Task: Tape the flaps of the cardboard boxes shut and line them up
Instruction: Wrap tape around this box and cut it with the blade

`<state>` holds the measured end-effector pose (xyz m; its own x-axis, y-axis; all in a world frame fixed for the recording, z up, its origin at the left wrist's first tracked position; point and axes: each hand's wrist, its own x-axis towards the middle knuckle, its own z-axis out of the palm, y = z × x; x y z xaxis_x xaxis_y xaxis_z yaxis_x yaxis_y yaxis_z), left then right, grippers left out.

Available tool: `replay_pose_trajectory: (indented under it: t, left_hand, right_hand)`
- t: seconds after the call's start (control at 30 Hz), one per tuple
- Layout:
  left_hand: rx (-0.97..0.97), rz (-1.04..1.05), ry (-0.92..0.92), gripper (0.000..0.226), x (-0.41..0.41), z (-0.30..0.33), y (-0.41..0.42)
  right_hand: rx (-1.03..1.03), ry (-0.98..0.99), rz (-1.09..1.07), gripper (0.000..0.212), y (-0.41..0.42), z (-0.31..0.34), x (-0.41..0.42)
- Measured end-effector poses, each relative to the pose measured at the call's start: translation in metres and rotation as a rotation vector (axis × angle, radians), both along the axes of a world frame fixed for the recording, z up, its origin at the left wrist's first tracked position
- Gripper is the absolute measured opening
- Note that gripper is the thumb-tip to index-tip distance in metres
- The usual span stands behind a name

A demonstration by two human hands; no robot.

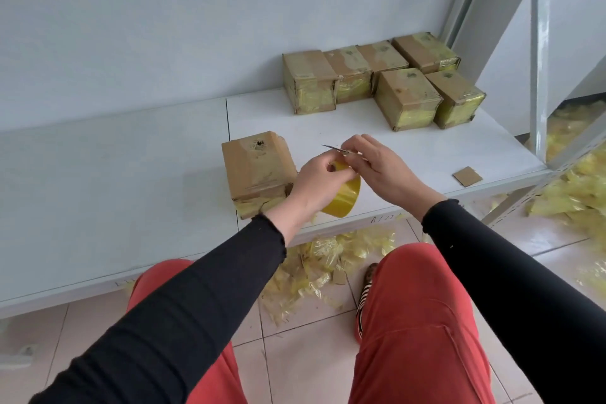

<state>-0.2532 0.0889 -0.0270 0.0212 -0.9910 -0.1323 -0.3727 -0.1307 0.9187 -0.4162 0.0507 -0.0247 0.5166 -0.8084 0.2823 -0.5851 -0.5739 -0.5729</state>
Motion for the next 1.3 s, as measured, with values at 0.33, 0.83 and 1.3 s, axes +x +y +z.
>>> replay_pose_trajectory:
  t: [0.33, 0.83, 1.3]
  left_hand:
    - [-0.043, 0.146, 0.221, 0.028, 0.022, 0.043, 0.043]
    - [-0.287, 0.392, 0.621, 0.011, 0.116, 0.077, 0.056]
    - [-0.140, 0.430, 0.827, 0.014, 0.096, 0.074, 0.053]
  right_hand:
    - [0.212, -0.218, 0.097, 0.026, 0.003, 0.026, 0.027]
    - [0.233, -0.468, 0.134, 0.025, 0.054, 0.030, 0.080]
    - [0.275, -0.384, 0.137, 0.023, 0.076, 0.037, 0.105]
